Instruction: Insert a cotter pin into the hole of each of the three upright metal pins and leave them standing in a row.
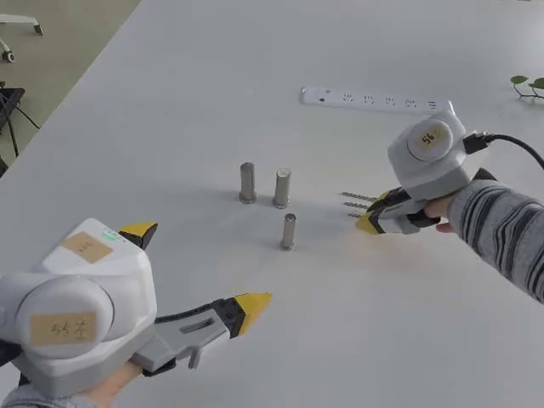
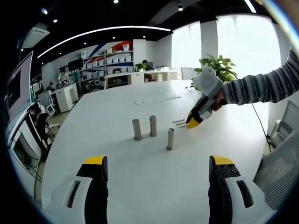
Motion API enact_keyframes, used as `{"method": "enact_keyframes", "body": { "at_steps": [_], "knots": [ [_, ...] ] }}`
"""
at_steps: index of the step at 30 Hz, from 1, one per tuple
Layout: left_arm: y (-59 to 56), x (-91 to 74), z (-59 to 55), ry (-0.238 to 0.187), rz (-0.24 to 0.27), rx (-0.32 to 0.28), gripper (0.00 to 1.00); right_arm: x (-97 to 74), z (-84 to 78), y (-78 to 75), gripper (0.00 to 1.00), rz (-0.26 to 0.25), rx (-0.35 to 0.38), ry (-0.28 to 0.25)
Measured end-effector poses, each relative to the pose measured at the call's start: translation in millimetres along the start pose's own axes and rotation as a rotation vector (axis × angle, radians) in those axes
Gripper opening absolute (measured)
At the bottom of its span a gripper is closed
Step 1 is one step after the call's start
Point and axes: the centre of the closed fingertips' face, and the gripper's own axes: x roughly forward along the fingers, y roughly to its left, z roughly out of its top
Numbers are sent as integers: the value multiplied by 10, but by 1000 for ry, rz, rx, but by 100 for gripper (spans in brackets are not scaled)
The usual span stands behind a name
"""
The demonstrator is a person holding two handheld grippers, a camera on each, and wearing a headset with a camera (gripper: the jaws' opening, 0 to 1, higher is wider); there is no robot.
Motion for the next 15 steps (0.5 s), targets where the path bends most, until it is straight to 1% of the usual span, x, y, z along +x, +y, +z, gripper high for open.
{"method": "enact_keyframes", "body": {
  "at_steps": [4, 7, 12, 13, 15],
  "knots": [
    [-2, -5, -15, 3, 0, -1, 87, 6, -18, -18, 10, 11, 6, 13],
    [-4, -6, -28, 6, -1, 0, 87, 8, -54, -28, 8, 17, 4, 36],
    [-9, -5, -43, 15, -4, 5, 85, 14, -59, -61, 2, 17, -4, 41],
    [-10, -5, -43, 15, -4, 6, 85, 14, -59, -59, 2, 20, -7, 42],
    [-11, -4, -48, 18, -5, 6, 85, 15, -61, -60, 1, 23, -35, 48]
  ]
}}
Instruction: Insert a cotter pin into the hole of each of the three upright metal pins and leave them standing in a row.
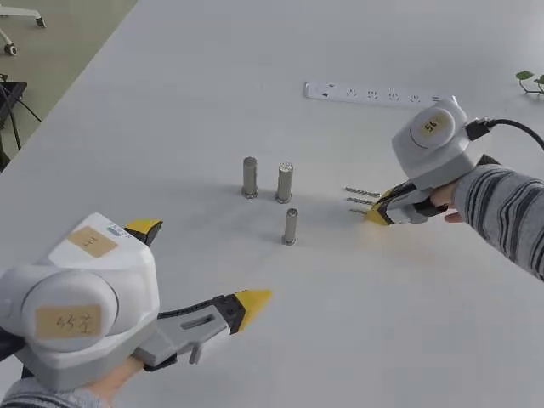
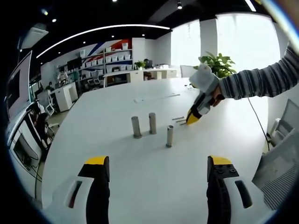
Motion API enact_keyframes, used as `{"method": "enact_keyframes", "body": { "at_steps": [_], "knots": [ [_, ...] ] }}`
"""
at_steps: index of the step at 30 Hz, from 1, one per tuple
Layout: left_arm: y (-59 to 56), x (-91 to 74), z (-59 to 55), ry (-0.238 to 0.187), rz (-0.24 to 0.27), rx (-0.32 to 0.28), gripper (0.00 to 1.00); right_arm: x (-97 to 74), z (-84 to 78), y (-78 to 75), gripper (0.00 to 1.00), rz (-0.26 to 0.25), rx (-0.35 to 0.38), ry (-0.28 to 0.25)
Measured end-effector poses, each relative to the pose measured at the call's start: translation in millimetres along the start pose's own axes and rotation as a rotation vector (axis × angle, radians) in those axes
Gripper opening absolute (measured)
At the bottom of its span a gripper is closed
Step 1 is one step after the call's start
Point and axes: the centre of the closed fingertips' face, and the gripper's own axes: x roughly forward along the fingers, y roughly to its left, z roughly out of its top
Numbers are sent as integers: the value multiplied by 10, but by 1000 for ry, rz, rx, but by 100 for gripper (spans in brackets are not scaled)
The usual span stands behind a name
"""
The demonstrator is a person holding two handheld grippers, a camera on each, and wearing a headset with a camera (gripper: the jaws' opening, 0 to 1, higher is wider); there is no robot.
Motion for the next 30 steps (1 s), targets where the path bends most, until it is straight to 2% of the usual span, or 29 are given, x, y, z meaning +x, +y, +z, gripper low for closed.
{"method": "enact_keyframes", "body": {
  "at_steps": [6, 10, 13, 21, 24, 30],
  "knots": [
    [-19, 6, -13, 7, -4, 3, 84, 2, -6, 4, 0, 3, -76, 26],
    [-35, 7, -16, 9, -10, 5, 83, 2, -7, 23, 0, 15, -186, 38],
    [-49, 5, 2, -3, -20, 1, 80, -1, -11, 41, 0, 13, -187, 35],
    [-72, 17, 11, 0, -38, 13, 74, -21, 15, 140, 0, 6, -219, -25],
    [-81, 23, 36, -7, -48, 20, 69, -64, 60, 195, 0, 8, -216, -58],
    [-116, 48, 107, -29, -73, 35, 58, -160, 151, 352, 0, 2, -262, -116]
  ]
}}
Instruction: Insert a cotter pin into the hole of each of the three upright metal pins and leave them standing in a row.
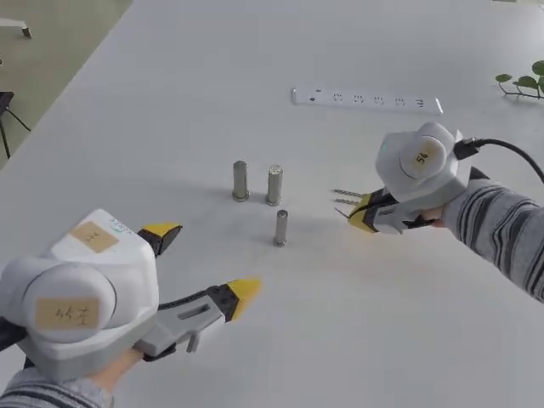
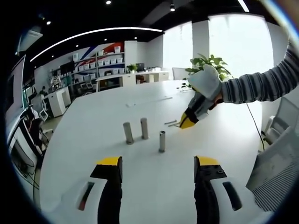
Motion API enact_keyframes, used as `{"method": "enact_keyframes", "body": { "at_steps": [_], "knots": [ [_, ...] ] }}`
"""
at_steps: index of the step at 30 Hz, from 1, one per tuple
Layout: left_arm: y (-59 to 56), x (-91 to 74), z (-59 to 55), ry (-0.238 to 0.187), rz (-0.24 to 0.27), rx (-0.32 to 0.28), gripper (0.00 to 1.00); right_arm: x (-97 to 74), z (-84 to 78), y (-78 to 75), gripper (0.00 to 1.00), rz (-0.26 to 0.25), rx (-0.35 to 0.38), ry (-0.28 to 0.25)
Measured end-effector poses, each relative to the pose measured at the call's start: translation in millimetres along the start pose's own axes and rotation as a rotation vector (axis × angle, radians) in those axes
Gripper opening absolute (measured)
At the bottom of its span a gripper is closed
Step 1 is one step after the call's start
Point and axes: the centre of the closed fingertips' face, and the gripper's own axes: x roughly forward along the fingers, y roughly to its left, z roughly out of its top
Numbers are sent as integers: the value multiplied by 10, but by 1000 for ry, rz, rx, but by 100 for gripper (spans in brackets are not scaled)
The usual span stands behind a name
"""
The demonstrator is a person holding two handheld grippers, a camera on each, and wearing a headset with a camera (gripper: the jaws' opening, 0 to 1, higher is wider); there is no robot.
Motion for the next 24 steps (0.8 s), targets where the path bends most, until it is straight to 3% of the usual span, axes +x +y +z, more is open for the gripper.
{"method": "enact_keyframes", "body": {
  "at_steps": [4, 6, 16, 24],
  "knots": [
    [-17, 28, 26, -3, -11, 7, 55, -77, 143, 97, 0, -5, -49, -56],
    [-21, 47, 19, 3, -17, 12, 53, -32, 155, 79, 0, -4, -62, -72],
    [-120, 137, 45, 16, -71, 19, 42, -217, 443, 452, 0, 25, -189, -157],
    [-220, 232, 123, 7, -139, -59, 34, -283, 582, 675, 0, 50, -275, -195]
  ]
}}
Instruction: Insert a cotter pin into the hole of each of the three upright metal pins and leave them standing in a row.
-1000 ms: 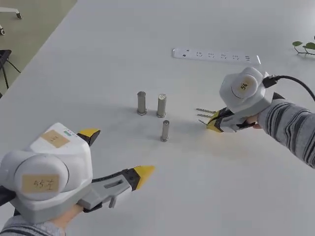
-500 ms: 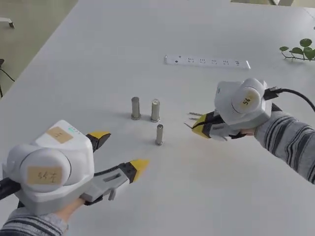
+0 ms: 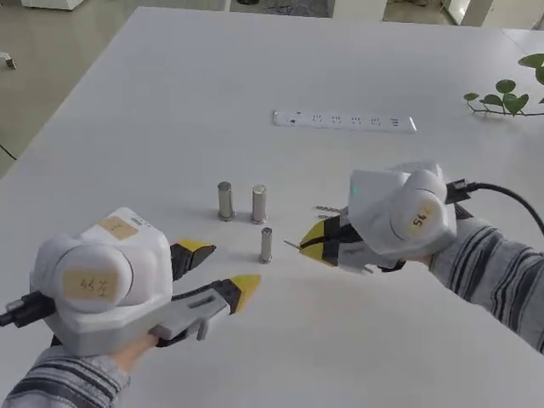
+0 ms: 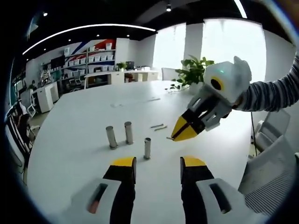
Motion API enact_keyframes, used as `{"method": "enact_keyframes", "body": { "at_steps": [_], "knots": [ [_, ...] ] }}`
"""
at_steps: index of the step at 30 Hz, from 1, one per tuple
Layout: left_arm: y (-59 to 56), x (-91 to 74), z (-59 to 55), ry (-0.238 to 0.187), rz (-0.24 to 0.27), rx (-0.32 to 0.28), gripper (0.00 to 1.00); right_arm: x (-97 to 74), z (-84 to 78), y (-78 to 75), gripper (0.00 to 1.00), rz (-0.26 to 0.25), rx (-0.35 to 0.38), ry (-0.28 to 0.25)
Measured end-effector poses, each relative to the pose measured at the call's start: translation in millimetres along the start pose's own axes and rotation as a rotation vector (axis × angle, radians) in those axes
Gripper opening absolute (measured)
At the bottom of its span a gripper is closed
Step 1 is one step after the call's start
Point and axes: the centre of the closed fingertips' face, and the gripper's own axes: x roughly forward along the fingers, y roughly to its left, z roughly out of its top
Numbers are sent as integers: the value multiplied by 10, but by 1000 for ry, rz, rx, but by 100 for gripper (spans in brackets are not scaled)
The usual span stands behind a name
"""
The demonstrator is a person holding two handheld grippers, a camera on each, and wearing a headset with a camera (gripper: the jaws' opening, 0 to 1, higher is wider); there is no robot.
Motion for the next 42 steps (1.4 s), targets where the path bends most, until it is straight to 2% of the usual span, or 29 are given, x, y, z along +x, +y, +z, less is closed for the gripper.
{"method": "enact_keyframes", "body": {
  "at_steps": [5, 7, 12, 16, 21, 28, 33, 42],
  "knots": [
    [-81, 54, 36, -5, -53, -73, 30, -10, 113, 116, 0, 19, -51, -24],
    [-90, 74, 28, 6, -62, -93, 27, -16, 158, 145, 0, 18, -75, -35],
    [-163, 93, 86, -20, -98, -162, 21, -21, 241, 214, 0, 23, -119, -50],
    [-216, 103, 83, -13, -124, -205, 16, -28, 294, 247, 0, 26, -138, -60],
    [-216, 108, 72, -13, -124, -239, 13, -51, 371, 268, 0, 25, -156, -77],
    [-228, 96, 89, -39, -145, -348, 4, -68, 426, 275, 0, 20, -179, -84],
    [-211, 97, 67, -37, -141, -363, 0, -73, 450, 305, 0, 27, -184, -91],
    [-262, 102, 52, -27, -147, -376, 0, -77, 429, 322, 0, 30, -192, -84]
  ]
}}
